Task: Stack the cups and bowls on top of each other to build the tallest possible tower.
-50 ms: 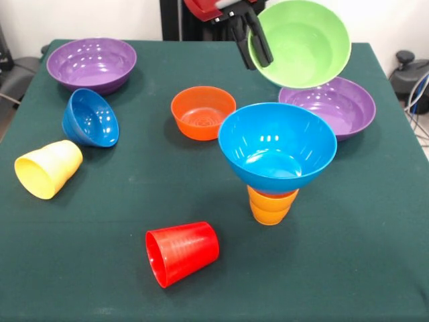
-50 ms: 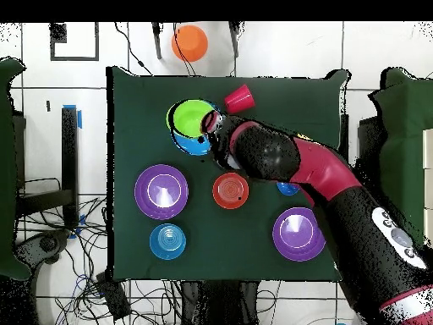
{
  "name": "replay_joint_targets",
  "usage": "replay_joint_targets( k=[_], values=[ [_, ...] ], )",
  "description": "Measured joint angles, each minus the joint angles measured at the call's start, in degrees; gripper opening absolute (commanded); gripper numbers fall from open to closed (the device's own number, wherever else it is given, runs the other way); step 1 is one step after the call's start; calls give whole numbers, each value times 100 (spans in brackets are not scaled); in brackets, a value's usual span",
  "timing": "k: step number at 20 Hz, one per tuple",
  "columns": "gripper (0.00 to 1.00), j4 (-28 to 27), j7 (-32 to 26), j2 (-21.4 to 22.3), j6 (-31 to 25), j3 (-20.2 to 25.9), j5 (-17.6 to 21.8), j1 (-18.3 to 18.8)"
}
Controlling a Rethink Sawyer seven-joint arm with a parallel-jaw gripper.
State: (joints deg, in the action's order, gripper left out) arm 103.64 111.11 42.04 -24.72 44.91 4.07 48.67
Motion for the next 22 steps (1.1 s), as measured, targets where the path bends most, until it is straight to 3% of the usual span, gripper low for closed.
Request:
replay_joint_targets(
  k=[8,22],
  values=[
    [0,-320,0,-179,-415,0,3,3],
    [0,-867,0,-687,-461,5,26,-17]
  ],
)
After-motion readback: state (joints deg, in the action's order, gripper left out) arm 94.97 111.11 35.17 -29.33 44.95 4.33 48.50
